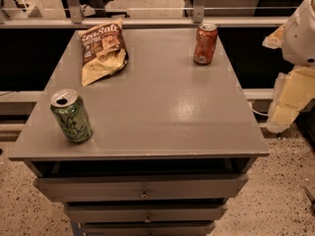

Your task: Pick brown chip bag

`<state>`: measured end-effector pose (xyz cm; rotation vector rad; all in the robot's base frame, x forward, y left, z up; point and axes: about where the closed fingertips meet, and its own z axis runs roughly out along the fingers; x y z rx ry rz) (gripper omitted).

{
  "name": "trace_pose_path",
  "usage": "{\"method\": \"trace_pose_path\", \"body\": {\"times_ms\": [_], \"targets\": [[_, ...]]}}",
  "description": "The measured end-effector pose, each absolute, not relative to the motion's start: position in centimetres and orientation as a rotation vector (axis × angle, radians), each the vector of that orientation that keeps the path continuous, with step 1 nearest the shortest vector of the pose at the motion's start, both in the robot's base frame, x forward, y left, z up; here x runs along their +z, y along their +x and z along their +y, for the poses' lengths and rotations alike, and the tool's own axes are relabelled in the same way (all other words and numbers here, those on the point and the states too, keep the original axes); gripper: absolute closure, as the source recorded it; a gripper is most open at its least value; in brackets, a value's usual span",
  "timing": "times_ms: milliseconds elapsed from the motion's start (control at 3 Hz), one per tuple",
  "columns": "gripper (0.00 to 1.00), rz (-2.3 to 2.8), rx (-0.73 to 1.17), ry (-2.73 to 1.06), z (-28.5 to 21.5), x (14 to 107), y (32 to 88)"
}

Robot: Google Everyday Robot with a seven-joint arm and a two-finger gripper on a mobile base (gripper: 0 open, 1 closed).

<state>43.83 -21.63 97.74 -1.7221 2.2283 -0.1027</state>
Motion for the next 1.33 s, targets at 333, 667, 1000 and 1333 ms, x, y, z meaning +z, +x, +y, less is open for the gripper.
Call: {"method": "trace_pose_path", "body": {"times_ms": [333, 667, 1000, 1333], "targets": [[0.0, 2.223, -0.103, -1.721, -21.6, 97.8, 43.9], [0.0, 2.138, -0.082, -1.749, -18.9, 97.3, 47.2], [0.0, 2.004, -0.034, -1.771, -13.5, 95.9, 52.5], [0.0, 1.838, -0.009, -1.746, -7.2, 95.4, 58.4]]}}
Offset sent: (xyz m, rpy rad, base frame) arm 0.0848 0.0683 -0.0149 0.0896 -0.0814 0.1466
